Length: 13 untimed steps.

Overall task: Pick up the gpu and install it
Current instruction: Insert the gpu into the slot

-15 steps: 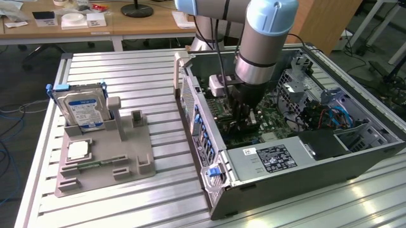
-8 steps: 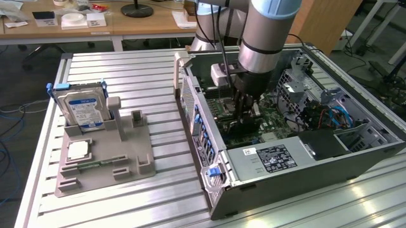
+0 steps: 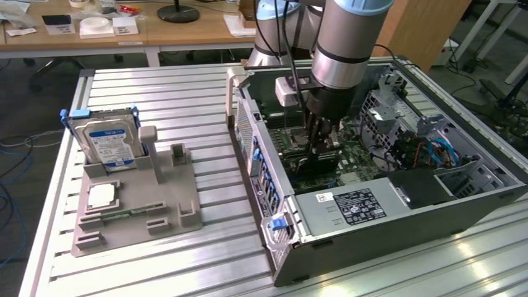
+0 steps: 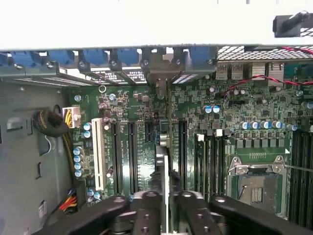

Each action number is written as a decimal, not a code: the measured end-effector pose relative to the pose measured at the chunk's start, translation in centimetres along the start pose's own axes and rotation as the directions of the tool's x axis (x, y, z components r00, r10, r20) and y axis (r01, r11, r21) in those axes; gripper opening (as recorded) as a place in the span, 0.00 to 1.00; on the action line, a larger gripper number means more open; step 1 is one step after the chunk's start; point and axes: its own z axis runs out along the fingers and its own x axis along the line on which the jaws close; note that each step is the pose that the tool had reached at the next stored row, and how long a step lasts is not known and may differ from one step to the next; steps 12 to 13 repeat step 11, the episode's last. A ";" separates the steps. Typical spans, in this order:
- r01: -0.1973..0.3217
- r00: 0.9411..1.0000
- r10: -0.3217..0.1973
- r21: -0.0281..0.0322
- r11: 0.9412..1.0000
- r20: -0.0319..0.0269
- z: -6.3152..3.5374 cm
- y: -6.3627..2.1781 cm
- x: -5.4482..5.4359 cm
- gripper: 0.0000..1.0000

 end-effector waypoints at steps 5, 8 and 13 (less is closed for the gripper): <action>0.000 1.000 0.000 0.000 1.000 0.000 0.00 0.00 0.0 0.11; 0.000 1.000 0.000 0.000 1.000 0.000 0.00 0.00 0.0 0.11; 0.000 1.000 0.000 0.000 1.000 0.000 0.00 0.00 0.0 0.11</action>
